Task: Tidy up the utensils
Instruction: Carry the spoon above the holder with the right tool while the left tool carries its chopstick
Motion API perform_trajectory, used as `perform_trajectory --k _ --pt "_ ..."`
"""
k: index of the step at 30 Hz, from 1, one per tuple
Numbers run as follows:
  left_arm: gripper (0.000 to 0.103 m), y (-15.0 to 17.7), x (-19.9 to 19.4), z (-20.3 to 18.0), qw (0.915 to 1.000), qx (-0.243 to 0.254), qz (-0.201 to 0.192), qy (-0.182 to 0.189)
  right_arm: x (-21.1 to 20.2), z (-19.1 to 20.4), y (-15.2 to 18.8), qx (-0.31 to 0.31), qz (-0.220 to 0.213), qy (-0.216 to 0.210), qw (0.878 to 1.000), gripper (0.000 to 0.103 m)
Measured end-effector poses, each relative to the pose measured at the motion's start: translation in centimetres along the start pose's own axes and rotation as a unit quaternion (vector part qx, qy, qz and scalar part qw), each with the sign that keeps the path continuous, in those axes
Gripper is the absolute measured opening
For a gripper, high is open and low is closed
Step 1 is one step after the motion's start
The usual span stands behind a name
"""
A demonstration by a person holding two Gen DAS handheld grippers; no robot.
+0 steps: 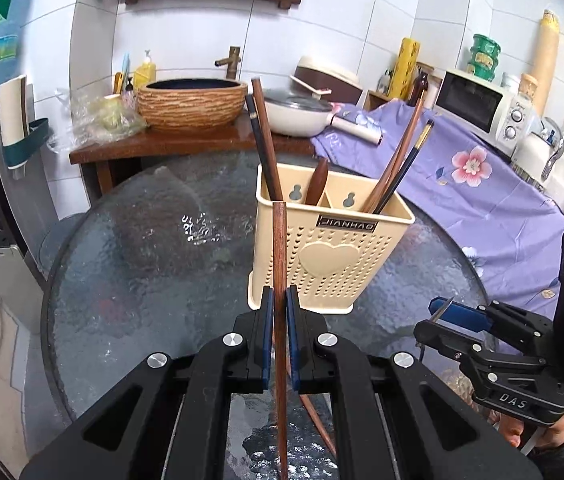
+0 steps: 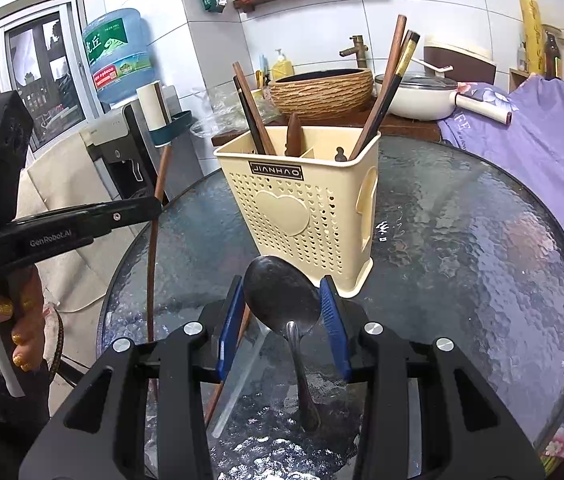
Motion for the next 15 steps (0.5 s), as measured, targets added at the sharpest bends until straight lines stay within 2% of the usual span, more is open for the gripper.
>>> perform_trajectory --k 15 --pt "0.006 -0.3 -2.9 -0.4 0.9993 -0.001 -0.035 0.012 -0.5 0.0 0.3 0.007 0.002 0.001 1.000 0.039"
Point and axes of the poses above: each gripper's, at about its wrist camera, not at the fingertips, and x roughly the way its jaws point, z to its left, y to its underside, the point moved 3 cm from there along x, roughly the way its jaws point, and after that the axes turned 9 degrees about y, right-handed, at the moved point
